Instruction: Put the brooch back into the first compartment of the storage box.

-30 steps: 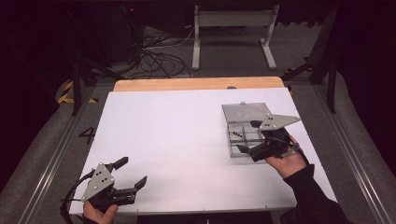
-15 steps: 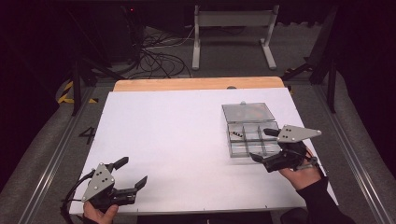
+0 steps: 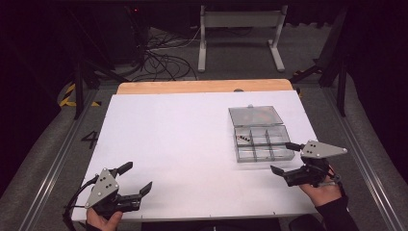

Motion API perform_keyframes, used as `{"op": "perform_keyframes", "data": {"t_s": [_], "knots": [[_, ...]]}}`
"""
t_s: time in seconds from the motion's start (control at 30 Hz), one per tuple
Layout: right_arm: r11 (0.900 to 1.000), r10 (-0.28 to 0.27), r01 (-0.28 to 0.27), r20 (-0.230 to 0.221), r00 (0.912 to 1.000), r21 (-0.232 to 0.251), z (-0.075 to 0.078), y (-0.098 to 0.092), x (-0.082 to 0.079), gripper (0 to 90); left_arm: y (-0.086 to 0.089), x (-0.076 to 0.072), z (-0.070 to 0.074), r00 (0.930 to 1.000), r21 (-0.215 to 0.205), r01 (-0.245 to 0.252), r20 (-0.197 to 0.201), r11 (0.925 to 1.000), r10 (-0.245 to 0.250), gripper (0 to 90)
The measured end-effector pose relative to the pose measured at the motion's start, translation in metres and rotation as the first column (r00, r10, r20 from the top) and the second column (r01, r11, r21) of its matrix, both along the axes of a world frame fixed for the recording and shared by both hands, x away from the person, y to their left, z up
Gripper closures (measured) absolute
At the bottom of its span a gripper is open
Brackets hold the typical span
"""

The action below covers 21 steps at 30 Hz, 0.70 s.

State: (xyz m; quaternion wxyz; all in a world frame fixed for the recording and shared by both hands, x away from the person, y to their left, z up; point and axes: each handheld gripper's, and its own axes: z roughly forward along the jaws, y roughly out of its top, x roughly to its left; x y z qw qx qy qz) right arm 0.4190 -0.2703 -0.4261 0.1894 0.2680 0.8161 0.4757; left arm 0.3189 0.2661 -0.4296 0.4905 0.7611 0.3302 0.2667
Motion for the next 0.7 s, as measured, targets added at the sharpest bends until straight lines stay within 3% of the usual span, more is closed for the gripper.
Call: {"op": "perform_keyframes", "data": {"t_s": [0.13, 0.5, 0.7], "knots": [[1.0, -0.014, 0.014, 0.023, 0.9996, -0.013, -0.009, -0.005, -0.005, 4.6, 0.0, 0.0, 0.0, 1.0, 0.001, 0.0, 0.002, 1.0, 0.0, 15.7], [0.999, -0.04, 0.04, -0.014, 0.9991, 0.008, -0.032, -0.016, -0.007, 4.5, 0.0, 0.0, 0.0, 1.0, 0.006, -0.002, 0.002, 1.0, 0.002, 15.7], [0.998, -0.067, 0.066, -0.039, 0.997, -0.021, -0.044, -0.019, -0.009, 4.6, 0.0, -0.002, -0.001, 1.0, 0.01, -0.007, -0.001, 0.9999, 0.007, 15.7]]}}
